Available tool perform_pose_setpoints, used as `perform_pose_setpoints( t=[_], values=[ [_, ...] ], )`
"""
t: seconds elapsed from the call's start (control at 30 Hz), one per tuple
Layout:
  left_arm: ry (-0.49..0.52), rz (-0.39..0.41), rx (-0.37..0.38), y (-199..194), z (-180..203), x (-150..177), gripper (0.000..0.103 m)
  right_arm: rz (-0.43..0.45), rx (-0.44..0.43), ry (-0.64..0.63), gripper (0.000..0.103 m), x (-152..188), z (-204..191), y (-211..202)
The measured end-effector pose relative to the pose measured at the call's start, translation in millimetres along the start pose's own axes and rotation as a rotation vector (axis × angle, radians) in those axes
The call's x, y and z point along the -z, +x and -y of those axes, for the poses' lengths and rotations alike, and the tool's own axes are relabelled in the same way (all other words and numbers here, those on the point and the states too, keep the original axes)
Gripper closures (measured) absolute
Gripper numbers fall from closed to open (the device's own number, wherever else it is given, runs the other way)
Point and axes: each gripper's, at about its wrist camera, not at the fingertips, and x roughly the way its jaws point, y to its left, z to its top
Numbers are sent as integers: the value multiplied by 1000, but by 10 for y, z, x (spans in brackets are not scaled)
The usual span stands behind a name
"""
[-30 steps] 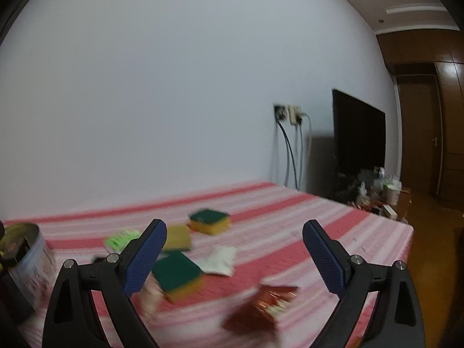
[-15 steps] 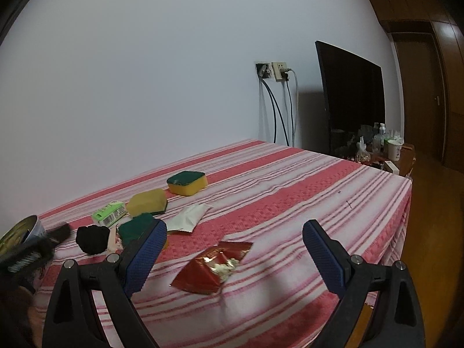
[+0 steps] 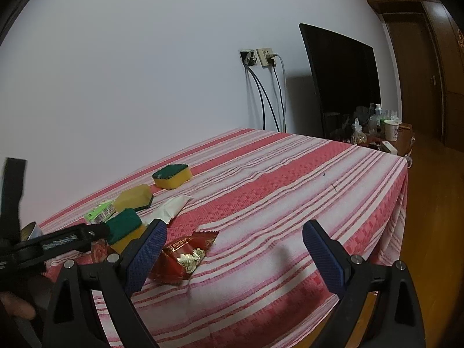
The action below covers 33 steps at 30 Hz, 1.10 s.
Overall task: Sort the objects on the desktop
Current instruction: 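Withdraw both grippers from the tin back over the table, then grasp the beige packet with the left gripper while the right grasps the red-gold packet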
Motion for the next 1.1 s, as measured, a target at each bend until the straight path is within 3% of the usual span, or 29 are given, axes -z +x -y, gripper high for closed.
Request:
perform_pose_setpoints(
  t=[0.17,0.4,0.5,0.57,0.63,0.7,0.73,0.97,1.1],
  values=[
    [-35,-9,60,-4,-74,73,34,0,-8,4,6,7,12,0],
    [-40,-44,66,-140,-229,209,35,-22,-19,18,6,26,19,41],
    [-48,-57,69,-195,-294,236,34,-24,-22,13,6,39,2,47],
    [-35,-75,96,-204,-290,242,23,-31,-26,11,6,44,-18,57],
    [-29,-77,101,-205,-279,256,22,-32,-29,9,6,47,-28,54],
    [-2,-69,68,-189,-238,264,31,-29,-30,6,6,46,-27,43],
    [20,-66,43,-187,-220,273,31,-27,-29,5,6,42,-24,36],
    [0,-41,65,-175,-258,260,42,-44,-35,38,6,40,58,72],
    [88,-21,51,-196,-136,275,50,-50,-28,41,6,55,82,79]
  ],
)
